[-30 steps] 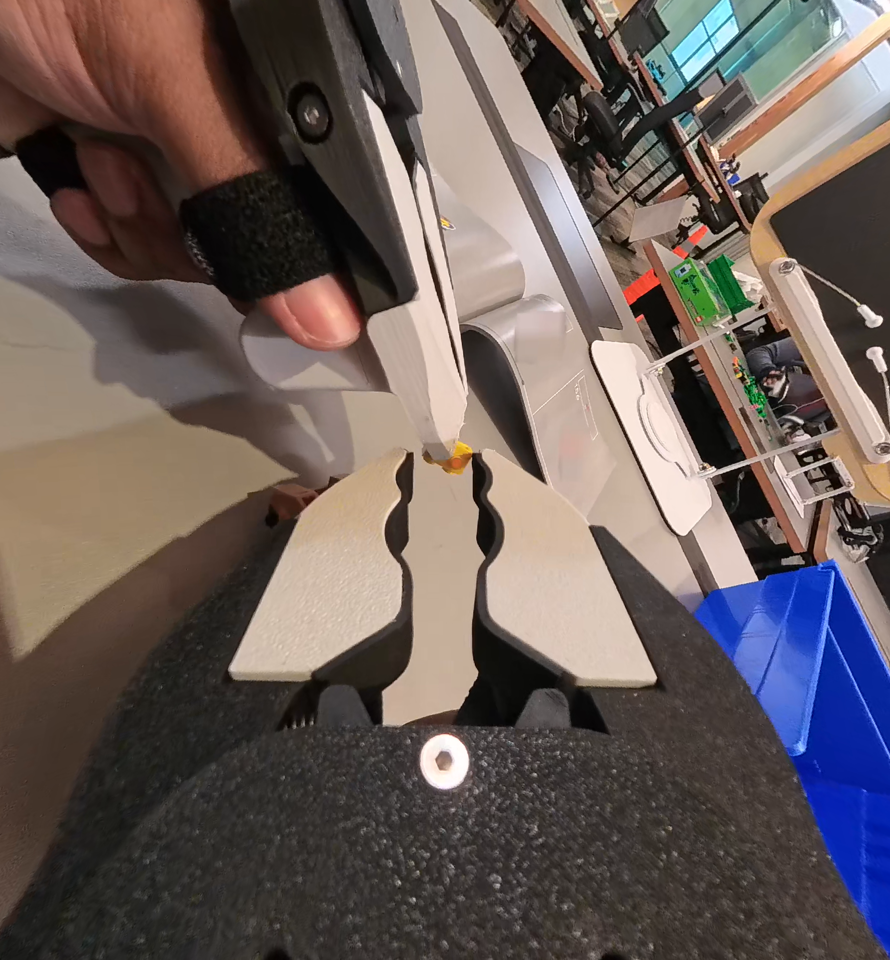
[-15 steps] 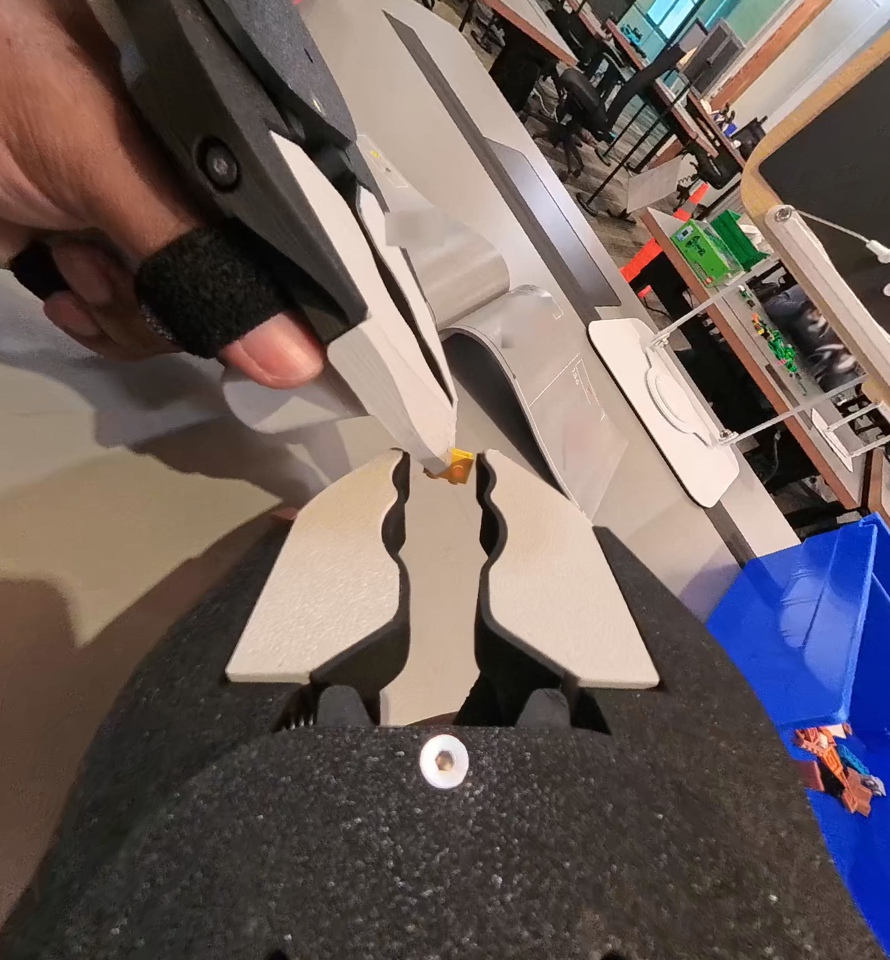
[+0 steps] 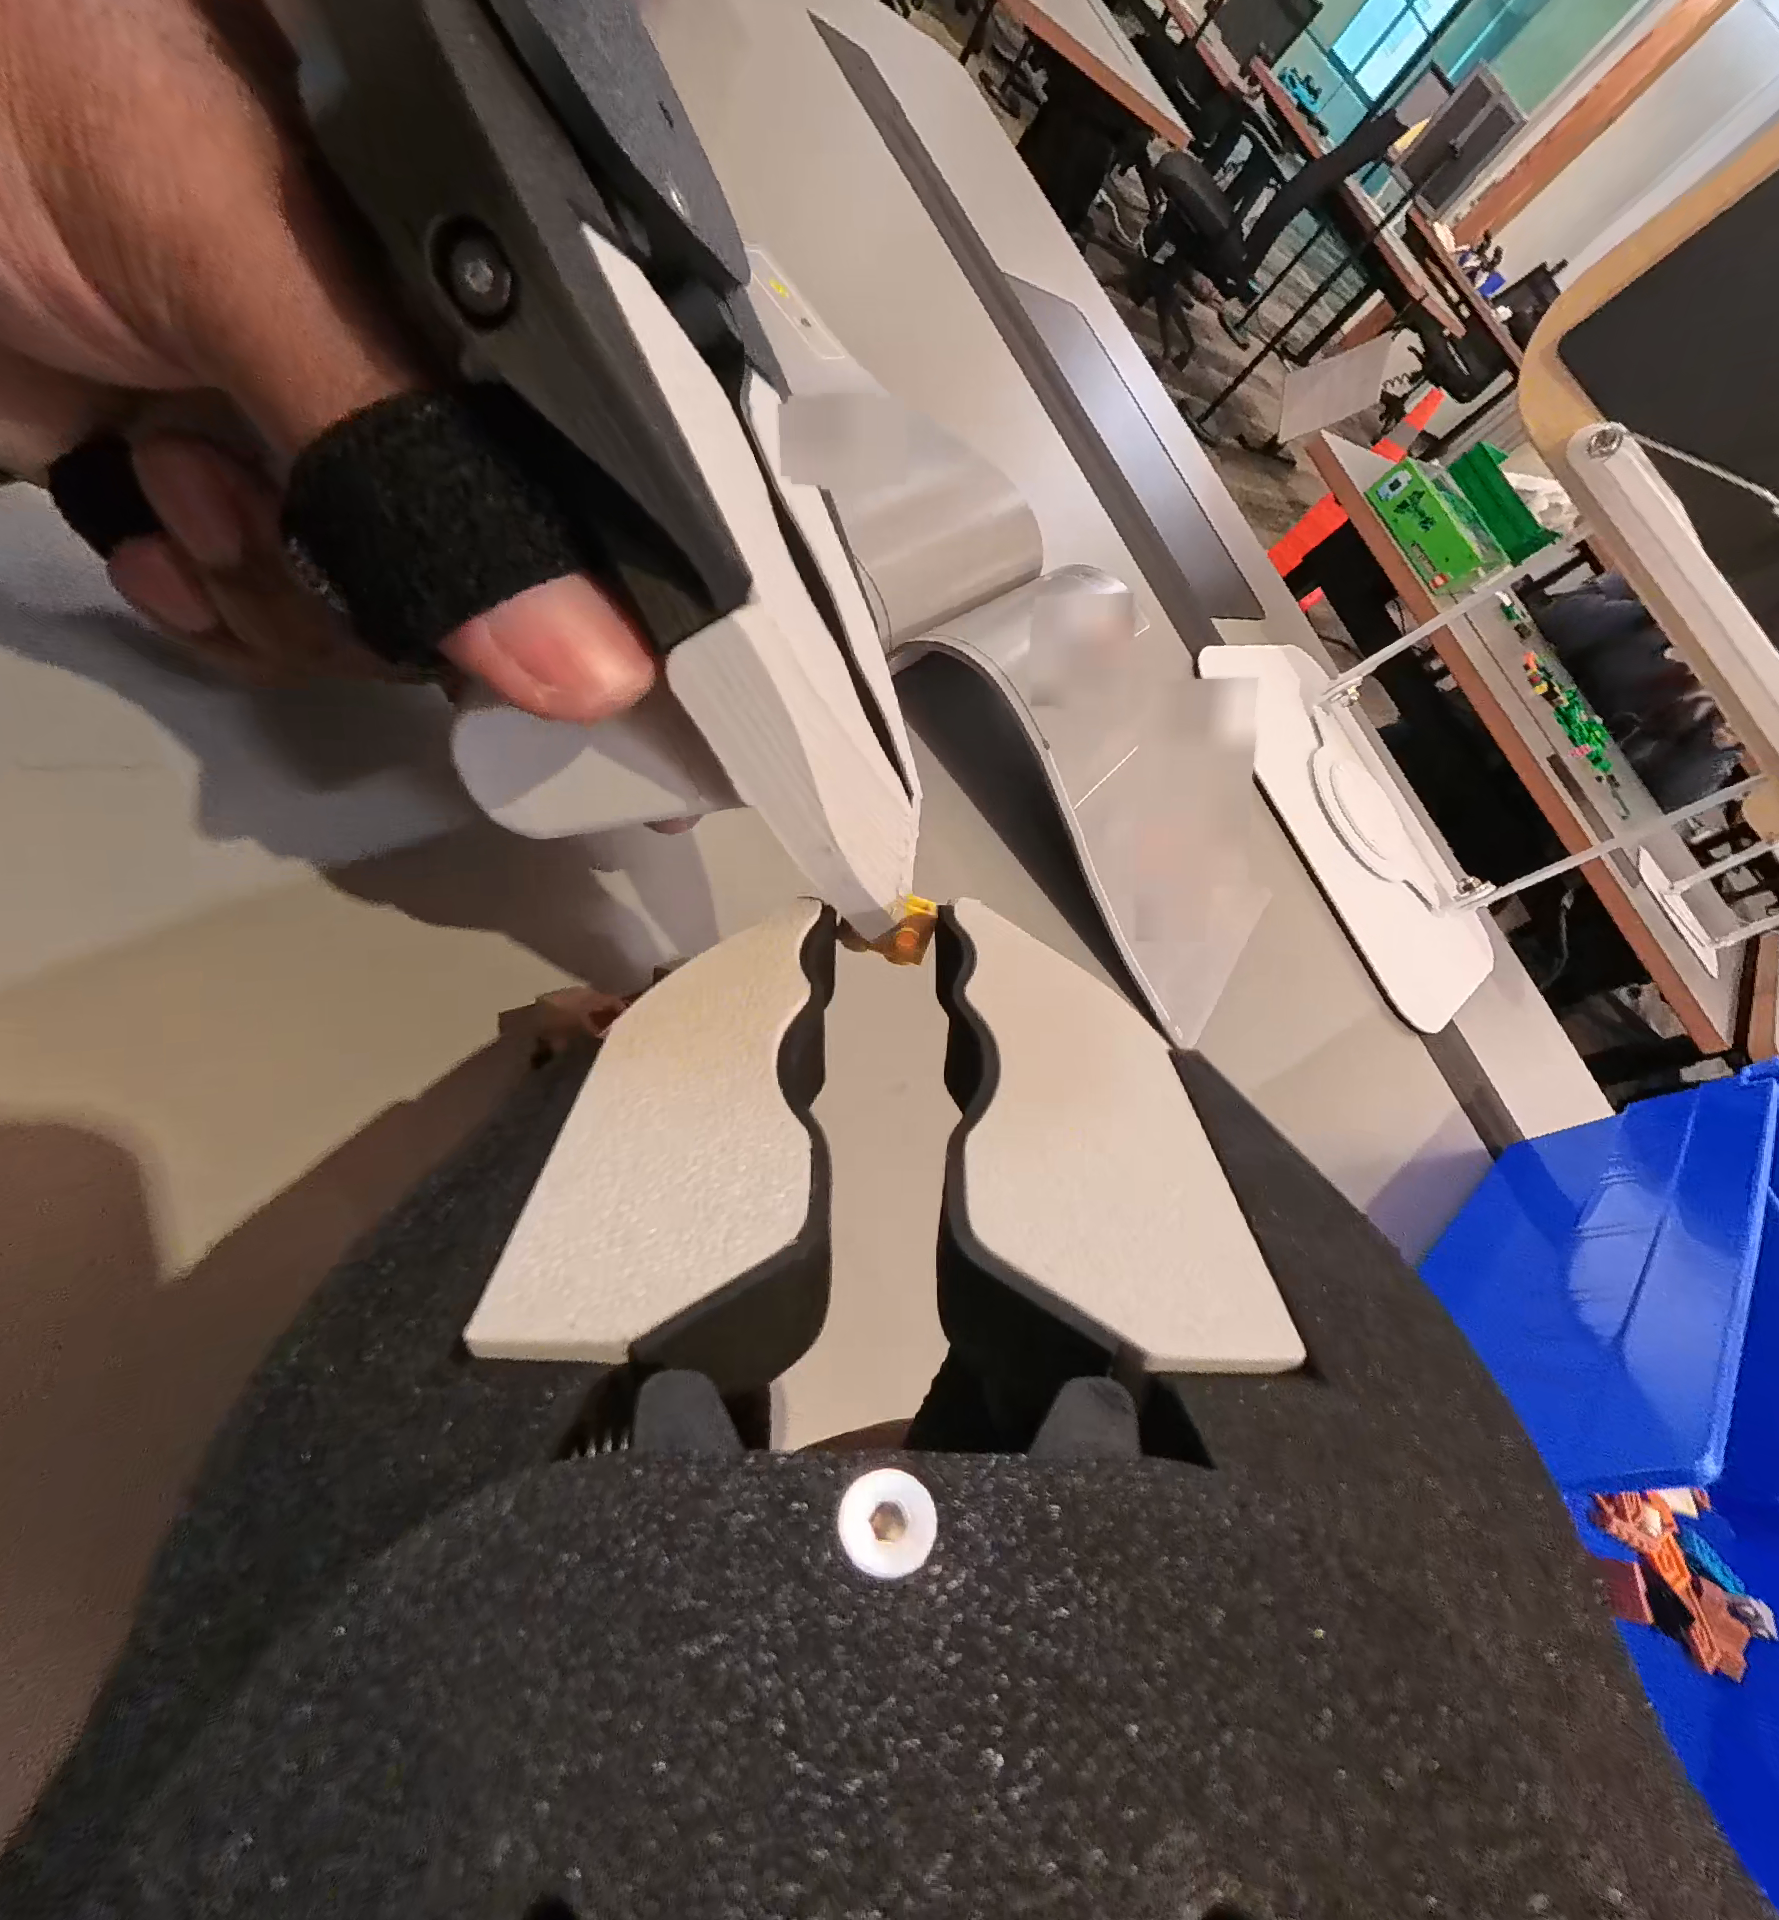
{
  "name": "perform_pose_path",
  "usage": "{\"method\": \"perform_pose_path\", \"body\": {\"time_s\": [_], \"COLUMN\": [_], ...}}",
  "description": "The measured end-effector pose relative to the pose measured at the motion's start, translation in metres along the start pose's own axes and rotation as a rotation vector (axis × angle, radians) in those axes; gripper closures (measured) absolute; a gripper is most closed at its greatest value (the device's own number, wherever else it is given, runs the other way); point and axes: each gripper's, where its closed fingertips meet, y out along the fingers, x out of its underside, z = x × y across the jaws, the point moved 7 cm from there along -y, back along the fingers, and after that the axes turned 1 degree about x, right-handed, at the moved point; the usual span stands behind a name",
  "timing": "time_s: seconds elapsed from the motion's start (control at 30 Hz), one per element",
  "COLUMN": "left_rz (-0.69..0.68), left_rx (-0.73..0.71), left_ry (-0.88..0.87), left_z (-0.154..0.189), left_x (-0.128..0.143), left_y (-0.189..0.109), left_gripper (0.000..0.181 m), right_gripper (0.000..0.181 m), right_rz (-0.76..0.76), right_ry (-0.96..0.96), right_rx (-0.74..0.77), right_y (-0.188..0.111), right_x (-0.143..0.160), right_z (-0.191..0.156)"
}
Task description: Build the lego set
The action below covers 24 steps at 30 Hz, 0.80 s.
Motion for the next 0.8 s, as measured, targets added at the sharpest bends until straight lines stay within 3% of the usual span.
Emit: {"method": "perform_pose_path", "body": {"time_s": [0.3,0.6,0.8], "left_rz": [0.056,-0.239,-0.388], "left_rx": [0.107,0.118,0.086], "left_ry": [-0.039,0.287,0.515], "left_z": [-0.005,-0.001,0.005], "left_x": [-0.01,0.013,0.036], "left_y": [-0.011,-0.011,0.004], "left_gripper": [0.156,0.128,0.124], "right_gripper": [0.163,0.163,0.163], "right_rz": [0.083,0.217,0.251], "right_ry": [0.038,0.079,0.023], "right_rx": [-0.064,-0.219,-0.301], "right_y": [-0.004,-0.015,-0.023], "right_x": [0.007,0.017,0.018], "right_z": [0.012,0.024,0.02]}}
